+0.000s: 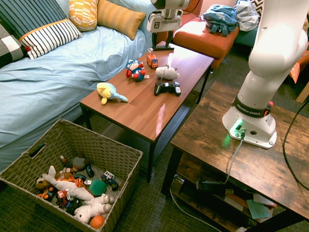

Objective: Put the toy car in the basket

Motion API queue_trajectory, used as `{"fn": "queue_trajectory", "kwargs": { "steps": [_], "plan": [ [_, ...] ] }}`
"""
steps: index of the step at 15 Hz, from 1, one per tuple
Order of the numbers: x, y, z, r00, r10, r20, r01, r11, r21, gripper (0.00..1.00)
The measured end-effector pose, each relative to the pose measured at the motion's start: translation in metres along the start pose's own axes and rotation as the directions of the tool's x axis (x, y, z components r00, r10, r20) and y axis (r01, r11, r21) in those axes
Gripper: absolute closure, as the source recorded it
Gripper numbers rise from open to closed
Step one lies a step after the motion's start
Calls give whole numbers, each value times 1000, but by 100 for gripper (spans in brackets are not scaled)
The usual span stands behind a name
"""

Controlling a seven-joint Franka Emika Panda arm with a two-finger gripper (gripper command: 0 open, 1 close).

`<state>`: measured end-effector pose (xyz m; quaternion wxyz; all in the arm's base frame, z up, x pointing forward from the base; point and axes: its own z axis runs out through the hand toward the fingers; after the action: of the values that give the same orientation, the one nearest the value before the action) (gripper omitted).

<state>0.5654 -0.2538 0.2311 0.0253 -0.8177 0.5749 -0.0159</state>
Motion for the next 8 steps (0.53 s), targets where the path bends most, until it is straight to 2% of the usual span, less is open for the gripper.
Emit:
{"fn": "queue_trajectory", "kwargs": {
  "steps": [3, 6, 7, 8],
  "plan": [
    [26, -19, 52, 998, 59, -18, -60, 997, -52, 0],
    [49, -30, 66, 997, 83, -4, -83, 995, -58, 0],
    [57, -32, 69, 996, 87, 1, -87, 995, -58, 100],
    [64, -33, 73, 996, 88, 12, -87, 994, -59, 100]
  ]
}}
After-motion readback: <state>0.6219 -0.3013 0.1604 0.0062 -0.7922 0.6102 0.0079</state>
